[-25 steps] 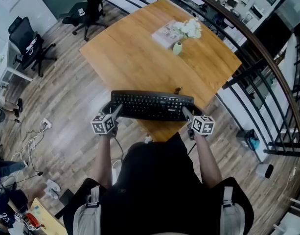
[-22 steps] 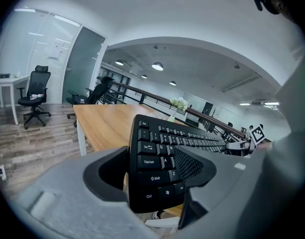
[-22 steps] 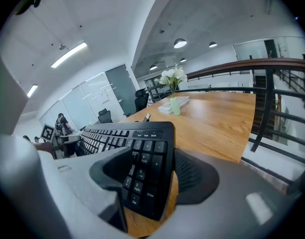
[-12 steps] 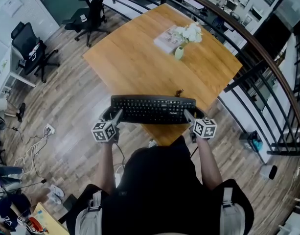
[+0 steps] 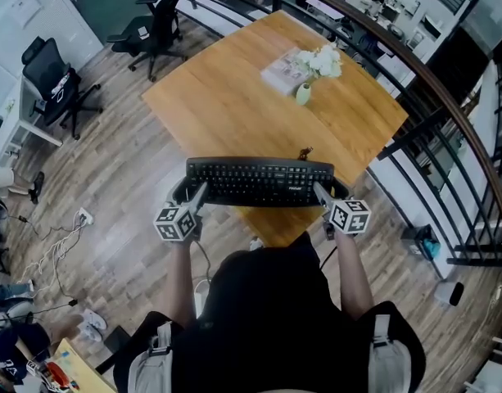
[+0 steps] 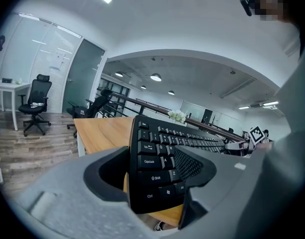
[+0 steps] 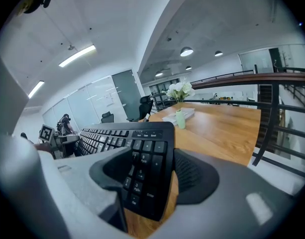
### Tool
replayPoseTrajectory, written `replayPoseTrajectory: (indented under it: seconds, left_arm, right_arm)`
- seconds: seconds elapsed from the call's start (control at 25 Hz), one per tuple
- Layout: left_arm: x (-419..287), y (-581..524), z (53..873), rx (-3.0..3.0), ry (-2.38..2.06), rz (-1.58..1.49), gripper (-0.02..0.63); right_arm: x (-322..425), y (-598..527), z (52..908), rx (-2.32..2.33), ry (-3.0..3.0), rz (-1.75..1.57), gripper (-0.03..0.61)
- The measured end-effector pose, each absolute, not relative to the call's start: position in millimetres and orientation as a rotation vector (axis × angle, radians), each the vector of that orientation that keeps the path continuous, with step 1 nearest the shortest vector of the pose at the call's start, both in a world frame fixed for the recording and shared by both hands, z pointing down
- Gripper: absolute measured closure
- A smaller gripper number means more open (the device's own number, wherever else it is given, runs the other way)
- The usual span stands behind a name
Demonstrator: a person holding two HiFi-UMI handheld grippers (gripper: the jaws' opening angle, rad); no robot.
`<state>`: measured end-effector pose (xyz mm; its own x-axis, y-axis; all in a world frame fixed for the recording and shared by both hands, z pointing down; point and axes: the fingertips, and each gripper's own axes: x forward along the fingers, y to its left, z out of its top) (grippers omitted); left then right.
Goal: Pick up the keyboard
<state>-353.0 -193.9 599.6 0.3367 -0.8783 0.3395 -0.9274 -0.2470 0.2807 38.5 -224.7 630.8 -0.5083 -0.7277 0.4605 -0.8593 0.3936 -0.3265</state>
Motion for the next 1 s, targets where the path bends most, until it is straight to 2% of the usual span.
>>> replayPoseTrajectory:
  seconds: [1.0]
  left_arm:
    - [-343.5,-219.8,528.9,2.259,-1.653,-0.051,0.316]
  right_arm:
    - [49.9,-257.2,571.8,1.451,-2.54,0.633,0.313]
